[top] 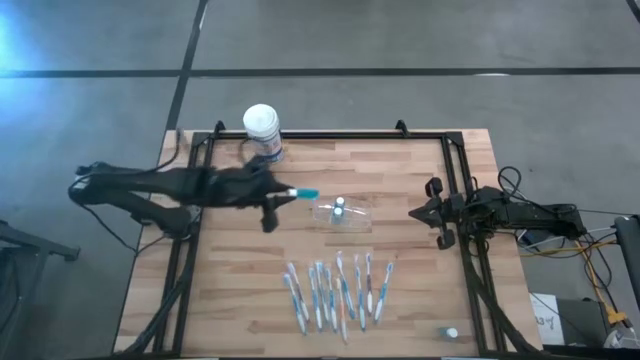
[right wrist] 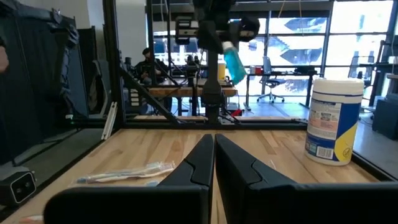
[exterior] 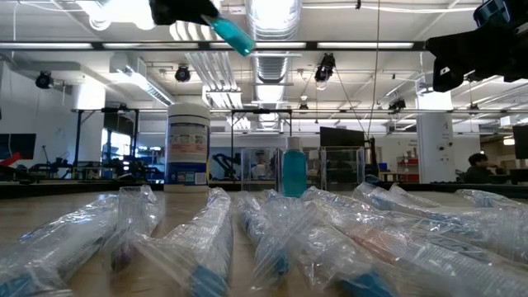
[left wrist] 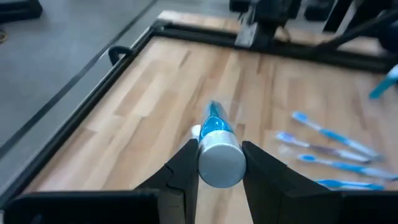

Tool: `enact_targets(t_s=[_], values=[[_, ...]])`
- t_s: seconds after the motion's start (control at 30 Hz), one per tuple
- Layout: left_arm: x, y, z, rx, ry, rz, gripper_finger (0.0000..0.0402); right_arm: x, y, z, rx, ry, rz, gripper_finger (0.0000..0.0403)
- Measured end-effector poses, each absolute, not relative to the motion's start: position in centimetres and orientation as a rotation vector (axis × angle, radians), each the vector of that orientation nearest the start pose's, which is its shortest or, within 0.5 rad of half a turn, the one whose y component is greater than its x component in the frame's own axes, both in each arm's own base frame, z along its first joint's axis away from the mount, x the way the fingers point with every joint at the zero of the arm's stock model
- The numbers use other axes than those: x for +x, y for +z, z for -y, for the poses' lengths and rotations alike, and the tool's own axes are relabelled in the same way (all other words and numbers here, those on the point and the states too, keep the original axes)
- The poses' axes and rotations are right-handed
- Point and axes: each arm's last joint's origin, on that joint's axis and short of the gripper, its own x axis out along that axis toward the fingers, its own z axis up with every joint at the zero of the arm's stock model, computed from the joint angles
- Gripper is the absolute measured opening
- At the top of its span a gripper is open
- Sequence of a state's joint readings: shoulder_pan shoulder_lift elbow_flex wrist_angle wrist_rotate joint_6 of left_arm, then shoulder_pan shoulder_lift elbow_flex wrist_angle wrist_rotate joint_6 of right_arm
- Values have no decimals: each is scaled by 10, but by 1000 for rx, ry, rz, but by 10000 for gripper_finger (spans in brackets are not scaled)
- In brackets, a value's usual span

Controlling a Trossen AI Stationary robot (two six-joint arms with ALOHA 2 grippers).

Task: Pick & Place toothbrushing station
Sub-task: Put the blue mouthwash into the transparent organizer

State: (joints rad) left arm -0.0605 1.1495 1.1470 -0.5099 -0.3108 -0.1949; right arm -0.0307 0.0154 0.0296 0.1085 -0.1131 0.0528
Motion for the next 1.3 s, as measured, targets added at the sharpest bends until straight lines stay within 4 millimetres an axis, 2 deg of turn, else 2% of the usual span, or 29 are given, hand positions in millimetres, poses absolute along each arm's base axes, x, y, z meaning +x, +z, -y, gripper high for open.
enact_targets(t_s=[0.2,0.37,0.5,0.73,0.97,1.17,1.3], values=[[295,380,-13,-13,201,-616,98,96,183,0,44,85,119,11],[338,389,-29,27,161,-704,98,96,182,0,44,82,118,11],[367,385,-40,21,153,-780,98,96,182,0,44,82,116,11],[410,354,-49,34,132,-955,98,97,178,0,44,73,76,11],[437,337,-53,43,120,-1054,98,97,178,0,40,73,74,11],[447,329,-54,22,128,-1114,98,97,178,0,36,72,74,11],[446,326,-54,17,129,-1135,98,97,178,0,36,72,74,11]])
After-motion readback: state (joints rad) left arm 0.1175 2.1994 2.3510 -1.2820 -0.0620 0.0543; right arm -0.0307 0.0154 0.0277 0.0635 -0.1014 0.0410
